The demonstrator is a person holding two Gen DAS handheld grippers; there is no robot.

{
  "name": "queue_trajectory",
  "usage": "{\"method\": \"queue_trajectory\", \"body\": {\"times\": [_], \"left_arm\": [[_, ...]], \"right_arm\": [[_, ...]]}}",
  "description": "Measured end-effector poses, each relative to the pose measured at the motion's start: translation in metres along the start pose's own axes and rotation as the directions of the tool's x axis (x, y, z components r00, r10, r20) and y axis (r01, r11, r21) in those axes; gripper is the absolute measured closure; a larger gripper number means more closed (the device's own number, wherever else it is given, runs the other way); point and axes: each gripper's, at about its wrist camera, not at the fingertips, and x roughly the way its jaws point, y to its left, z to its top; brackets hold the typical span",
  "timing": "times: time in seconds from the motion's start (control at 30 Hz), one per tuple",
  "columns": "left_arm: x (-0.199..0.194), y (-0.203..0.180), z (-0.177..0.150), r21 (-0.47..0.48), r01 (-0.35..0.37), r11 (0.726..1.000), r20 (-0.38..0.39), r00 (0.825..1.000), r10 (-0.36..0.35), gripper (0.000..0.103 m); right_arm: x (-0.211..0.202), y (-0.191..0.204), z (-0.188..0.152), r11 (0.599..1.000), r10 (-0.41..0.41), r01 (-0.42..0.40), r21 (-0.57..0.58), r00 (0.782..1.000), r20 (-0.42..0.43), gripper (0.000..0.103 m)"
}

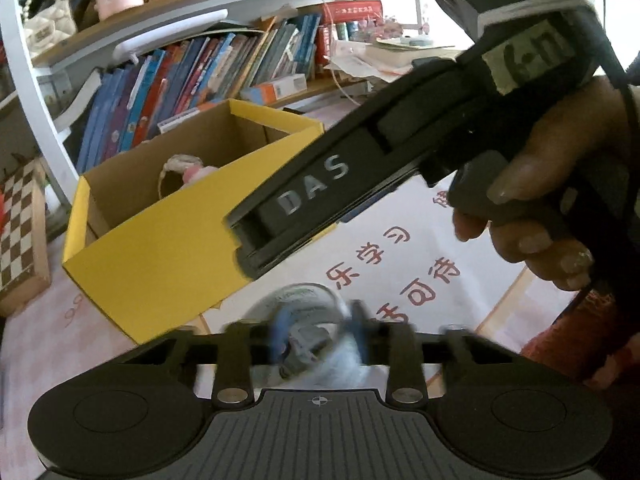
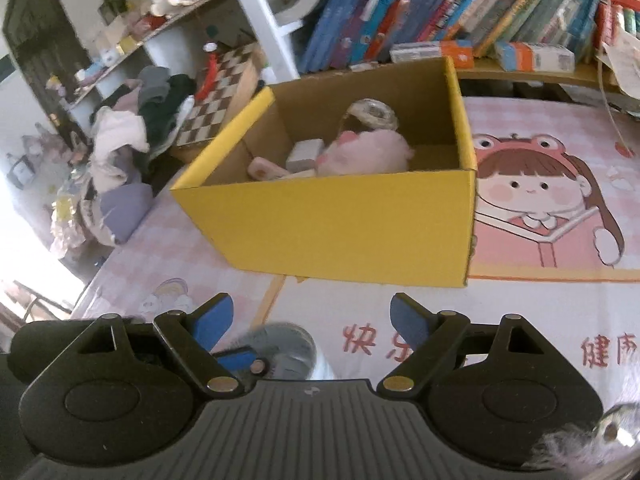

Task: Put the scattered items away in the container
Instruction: 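Grasp the clear tape roll by its rim with the left tool, then lift the tape roll with the left tool while the right tool grasps the toy car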

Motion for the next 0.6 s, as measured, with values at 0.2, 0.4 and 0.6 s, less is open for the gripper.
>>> {"method": "queue_trajectory", "body": {"times": [0.2,0.4,0.6], "left_arm": [[-0.002,0.015,-0.006,-0.083,-0.011,0.997,-0.026,1.0,0.008,0.098],[0.005,0.017,-0.009,-0.085,0.02,0.996,-0.086,0.996,-0.028,0.09],[0.013,0.01,-0.011,-0.047,0.027,0.999,-0.137,0.99,-0.034,0.09]], "right_arm": [[0.004,-0.023,-0.001,0.988,-0.078,0.081,0.128,0.997,-0.029,0.018],[0.01,-0.025,-0.004,0.986,-0.093,0.101,0.131,0.994,-0.062,0.018],[0.013,-0.026,-0.005,0.987,-0.093,0.102,0.126,0.993,-0.076,0.018]]}}
